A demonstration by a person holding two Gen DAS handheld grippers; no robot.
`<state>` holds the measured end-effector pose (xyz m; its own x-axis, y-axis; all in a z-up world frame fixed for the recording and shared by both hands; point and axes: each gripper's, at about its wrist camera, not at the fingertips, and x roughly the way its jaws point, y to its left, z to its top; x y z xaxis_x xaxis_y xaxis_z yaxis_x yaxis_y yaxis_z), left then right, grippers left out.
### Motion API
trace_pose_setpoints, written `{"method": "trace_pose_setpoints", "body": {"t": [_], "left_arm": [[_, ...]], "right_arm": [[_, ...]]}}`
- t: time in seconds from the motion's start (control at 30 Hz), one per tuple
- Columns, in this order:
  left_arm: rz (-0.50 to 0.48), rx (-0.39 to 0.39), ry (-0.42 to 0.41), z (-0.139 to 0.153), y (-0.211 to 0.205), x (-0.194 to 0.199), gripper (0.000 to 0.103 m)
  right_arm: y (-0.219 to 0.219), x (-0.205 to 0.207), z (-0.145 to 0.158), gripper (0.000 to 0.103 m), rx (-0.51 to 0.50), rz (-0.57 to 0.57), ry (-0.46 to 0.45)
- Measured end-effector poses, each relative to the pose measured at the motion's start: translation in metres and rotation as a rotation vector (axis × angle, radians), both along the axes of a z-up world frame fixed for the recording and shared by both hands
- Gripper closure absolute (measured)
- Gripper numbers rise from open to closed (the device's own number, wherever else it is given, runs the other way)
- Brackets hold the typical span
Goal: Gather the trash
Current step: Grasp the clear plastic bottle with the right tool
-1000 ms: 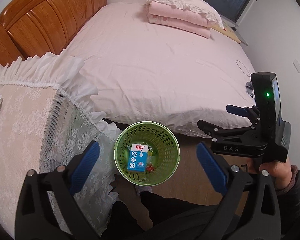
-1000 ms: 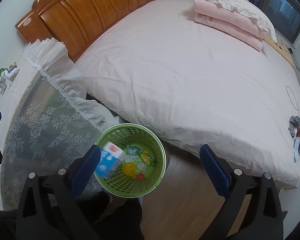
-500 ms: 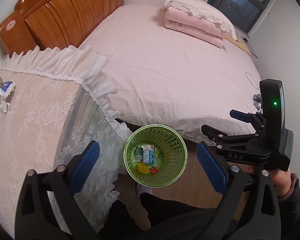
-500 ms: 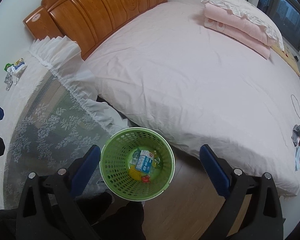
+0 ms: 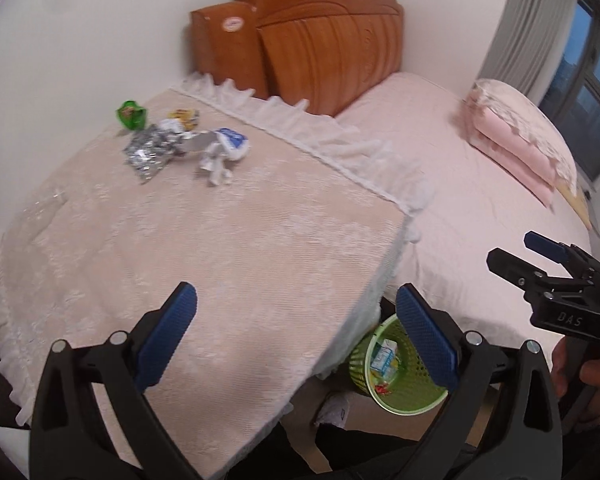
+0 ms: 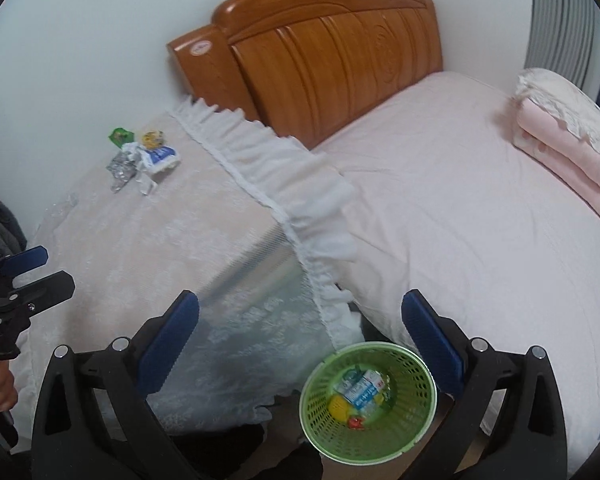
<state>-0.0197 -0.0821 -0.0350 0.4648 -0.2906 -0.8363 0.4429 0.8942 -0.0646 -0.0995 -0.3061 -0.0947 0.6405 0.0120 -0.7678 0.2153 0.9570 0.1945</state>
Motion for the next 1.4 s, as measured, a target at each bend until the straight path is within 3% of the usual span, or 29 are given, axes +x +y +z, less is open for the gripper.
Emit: {"method": "trace_pose_setpoints", "body": {"t": [0.2,0.47,0.67,0.9,1.07,1.27,1.4], "left_arm": [[0.185,-0.009,-0.002,-0.003,0.078,0.035,0.008],[0.438,-0.075,0.062,-0.021,0.171,0.088,0.008],[0.583,-0.113,0.073,-0.035,0.232,0.12,0.008],[0.653,-0.037,0.066,-0.056,0.289,0.141,0.008],[0.691,-0.047,0.078,-0.066,0.323,0.155,0.008],[0.724,-0.071,0.072,-0.065,0.346,0.163,0.008],[0.739,-0.083,0.061,-0.064,0.352,0.165,0.008]], "right_arm": [[0.057,0.054,0.02,0.002,0.016,0.133,-0.031],[0.142,0.118,0.032,0.002,-0.001,0.304,-0.02],[0.223,0.184,0.028,0.002,-0.067,0.551,-0.002],[0.335,0.276,0.005,0.002,-0.124,0.877,0.001],[0.424,0.331,-0.014,0.002,-0.257,1.111,-0.072],[0.49,0.373,-0.038,0.003,-0.406,1.301,-0.1],[0.513,0.389,-0.052,0.003,-0.433,1.405,-0.058]]}}
